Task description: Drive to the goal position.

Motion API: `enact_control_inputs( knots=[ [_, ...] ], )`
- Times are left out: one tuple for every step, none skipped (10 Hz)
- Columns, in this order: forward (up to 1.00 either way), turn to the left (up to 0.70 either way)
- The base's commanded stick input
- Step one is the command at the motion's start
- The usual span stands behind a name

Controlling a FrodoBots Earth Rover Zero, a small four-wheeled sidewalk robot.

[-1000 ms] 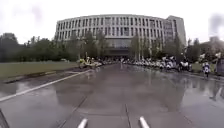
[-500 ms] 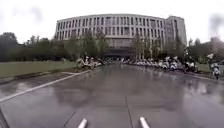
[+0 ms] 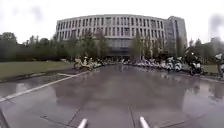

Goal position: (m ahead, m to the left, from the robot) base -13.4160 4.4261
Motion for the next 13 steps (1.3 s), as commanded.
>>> enact_control_inputs(
  knots=[
    [1.0, 0.02],
    [1.0, 0.02],
    [1.0, 0.03],
    [1.0, 0.03],
    [1.0, 0.03],
    [1.0, 0.03],
    [1.0, 0.03],
    [1.0, 0.03],
    [0.44, 0.01],
    [0.09, 0.01],
    [0.06, 0.02],
    [-0.01, 0.05],
    [-0.24, 0.04]
  ],
)
